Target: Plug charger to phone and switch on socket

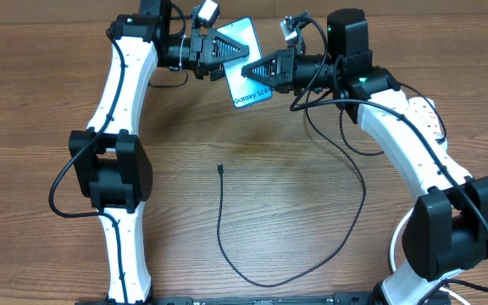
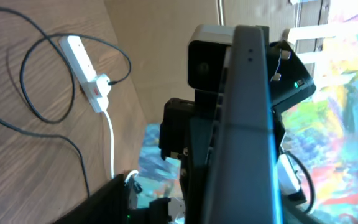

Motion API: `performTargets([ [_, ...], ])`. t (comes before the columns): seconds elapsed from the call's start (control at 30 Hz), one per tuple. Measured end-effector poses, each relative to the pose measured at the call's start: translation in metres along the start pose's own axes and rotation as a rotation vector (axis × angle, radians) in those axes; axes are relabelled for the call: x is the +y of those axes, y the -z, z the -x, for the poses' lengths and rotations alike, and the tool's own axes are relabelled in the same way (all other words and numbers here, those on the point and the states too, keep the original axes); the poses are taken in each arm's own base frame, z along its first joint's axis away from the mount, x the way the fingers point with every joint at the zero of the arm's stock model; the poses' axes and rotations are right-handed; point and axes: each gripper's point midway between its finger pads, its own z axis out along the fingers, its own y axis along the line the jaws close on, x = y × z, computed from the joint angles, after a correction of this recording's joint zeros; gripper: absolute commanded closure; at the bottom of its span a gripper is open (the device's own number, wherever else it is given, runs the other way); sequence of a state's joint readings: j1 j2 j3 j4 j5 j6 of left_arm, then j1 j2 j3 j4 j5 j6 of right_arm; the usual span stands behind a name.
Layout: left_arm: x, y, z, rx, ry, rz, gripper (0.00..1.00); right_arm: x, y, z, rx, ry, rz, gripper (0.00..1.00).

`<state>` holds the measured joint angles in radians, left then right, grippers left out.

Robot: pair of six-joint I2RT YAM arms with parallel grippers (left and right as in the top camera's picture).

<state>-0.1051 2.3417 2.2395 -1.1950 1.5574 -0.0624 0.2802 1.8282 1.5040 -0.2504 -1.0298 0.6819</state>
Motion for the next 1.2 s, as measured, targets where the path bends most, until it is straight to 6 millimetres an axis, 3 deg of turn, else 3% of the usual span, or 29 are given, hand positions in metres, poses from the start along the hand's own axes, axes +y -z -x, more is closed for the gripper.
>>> performTargets([
  [0.1,0.000,0.000,0.002,0.000,0.058,-0.001,0.67,-0.001,0.000,0.001,-0.004,-0.003,-0.005,0.96],
  [0.47,-0.001,-0.001,0.009,0.001,0.156,-0.002,0.72,-0.002,0.000,0.002,-0.010,-0.029,-0.012,0.96],
  [0.87,-0.004,-0.009,0.012,0.017,0.135,-0.009,0.96,-0.001,-0.001,0.003,-0.015,-0.186,-0.008,0.96],
  [0.97,-0.004,-0.009,0.012,0.017,0.149,-0.009,0.96,-0.001,0.000,0.003,-0.017,-0.213,-0.008,0.96],
  [1.0,-0.004,-0.009,0.012,0.017,0.153,-0.009,0.96,-0.001,0.000,0.003,-0.018,-0.219,-0.008,0.94],
  [1.1,-0.003,-0.009,0.012,0.015,0.156,-0.003,0.96,-0.003,-0.001,0.005,-0.029,-0.242,-0.019,0.50],
  [1.17,-0.002,-0.009,0.012,0.013,0.153,0.002,0.96,-0.004,-0.002,0.006,-0.039,-0.247,-0.030,0.36],
  [1.2,-0.002,-0.009,0.012,0.012,0.153,0.006,0.96,-0.006,-0.002,0.006,-0.045,-0.249,-0.036,0.36],
])
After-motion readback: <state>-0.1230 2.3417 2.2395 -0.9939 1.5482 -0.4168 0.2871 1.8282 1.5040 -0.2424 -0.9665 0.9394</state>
